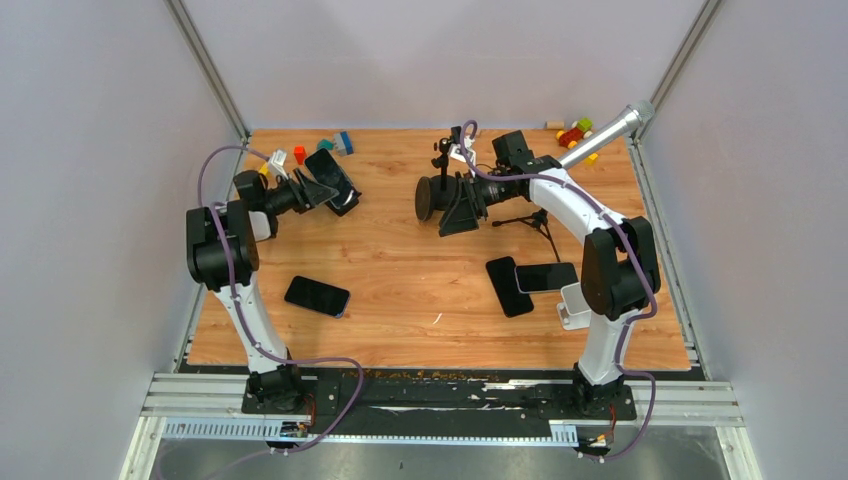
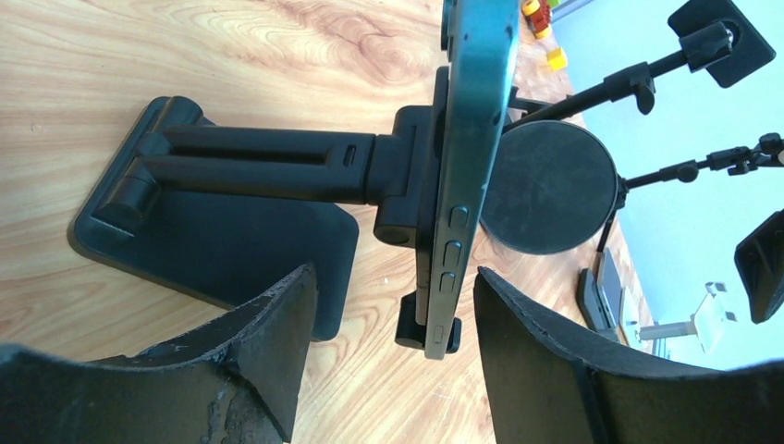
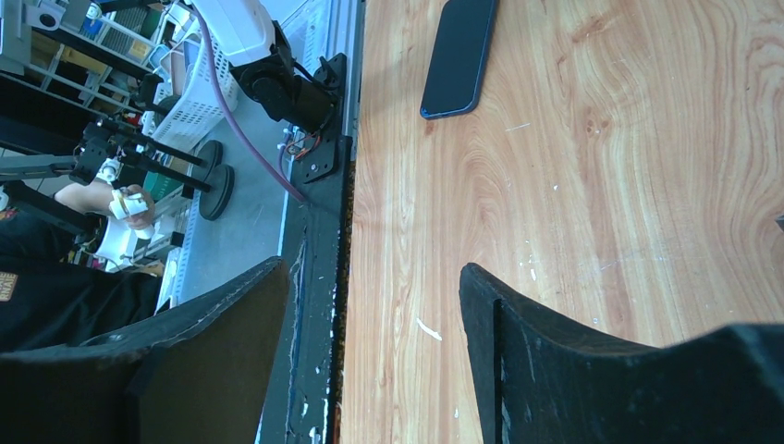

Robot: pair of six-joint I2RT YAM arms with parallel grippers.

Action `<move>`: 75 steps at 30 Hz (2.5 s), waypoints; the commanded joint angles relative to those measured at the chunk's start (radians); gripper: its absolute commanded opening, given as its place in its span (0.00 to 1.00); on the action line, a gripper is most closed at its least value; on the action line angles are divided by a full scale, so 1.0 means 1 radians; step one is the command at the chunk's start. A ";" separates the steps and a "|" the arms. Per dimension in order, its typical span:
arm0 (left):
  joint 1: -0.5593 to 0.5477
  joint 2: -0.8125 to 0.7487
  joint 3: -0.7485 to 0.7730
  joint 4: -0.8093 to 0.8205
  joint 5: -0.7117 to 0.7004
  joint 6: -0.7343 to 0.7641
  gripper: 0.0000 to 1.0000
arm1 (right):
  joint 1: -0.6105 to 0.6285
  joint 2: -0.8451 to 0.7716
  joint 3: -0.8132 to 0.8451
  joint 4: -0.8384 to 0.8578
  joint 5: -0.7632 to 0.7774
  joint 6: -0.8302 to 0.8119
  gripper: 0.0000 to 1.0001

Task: Place the phone on the phone stand
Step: Place the phone stand with the phone at the center of the board.

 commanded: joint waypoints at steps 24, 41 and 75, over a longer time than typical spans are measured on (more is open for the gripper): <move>0.012 -0.454 -0.355 -0.005 0.055 0.112 1.00 | 0.044 -0.218 -0.083 0.019 0.323 -0.098 0.85; -0.072 -1.021 -0.327 -1.218 -0.268 1.160 1.00 | 0.109 -0.334 -0.140 0.138 0.739 -0.130 0.88; -0.597 -1.115 -0.276 -1.226 -0.623 1.127 1.00 | -0.007 -0.810 -0.463 -0.482 1.266 -0.420 0.91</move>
